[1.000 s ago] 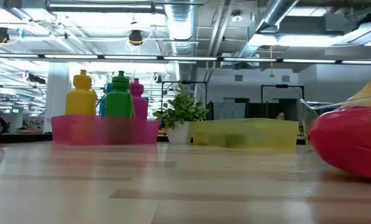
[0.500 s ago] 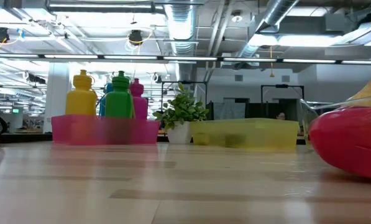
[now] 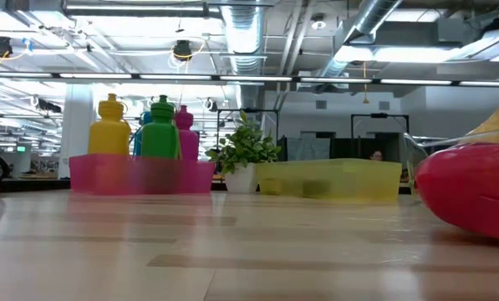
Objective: Pick & Place Food Item
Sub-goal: Put the bottom red mango into the transparent bin
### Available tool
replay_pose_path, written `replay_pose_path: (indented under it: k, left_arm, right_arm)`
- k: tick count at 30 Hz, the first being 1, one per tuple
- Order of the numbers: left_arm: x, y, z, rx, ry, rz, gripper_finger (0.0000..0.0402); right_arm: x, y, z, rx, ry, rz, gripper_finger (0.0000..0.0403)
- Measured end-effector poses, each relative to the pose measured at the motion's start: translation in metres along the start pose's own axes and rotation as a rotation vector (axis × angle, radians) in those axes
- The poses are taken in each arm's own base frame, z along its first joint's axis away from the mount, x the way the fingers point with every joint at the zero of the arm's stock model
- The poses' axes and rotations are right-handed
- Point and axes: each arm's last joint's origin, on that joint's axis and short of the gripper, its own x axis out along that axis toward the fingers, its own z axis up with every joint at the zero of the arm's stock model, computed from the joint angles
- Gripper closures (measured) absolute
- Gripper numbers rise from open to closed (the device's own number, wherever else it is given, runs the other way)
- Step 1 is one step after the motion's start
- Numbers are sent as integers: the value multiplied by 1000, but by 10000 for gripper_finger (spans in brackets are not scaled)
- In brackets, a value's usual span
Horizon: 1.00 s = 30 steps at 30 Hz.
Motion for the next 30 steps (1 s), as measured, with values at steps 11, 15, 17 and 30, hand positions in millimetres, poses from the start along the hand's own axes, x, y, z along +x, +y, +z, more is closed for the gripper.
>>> replay_pose_path:
  k: [11,15,17,30]
  left_arm:
    - [9,6,-8,-26,7,-21,169]
    - [9,7,-7,-27,5,-28,169]
    - [9,8,-7,-26,5,-28,169]
    - [11,12,-8,-58,21,-9,158]
  right_arm:
    - [21,-16,-11,18,23,3,81]
    - [20,-17,-11,19,28,4,103]
    - [20,-18,-9,21,22,13,130]
    - [19,-28,-7,98,77,73,221]
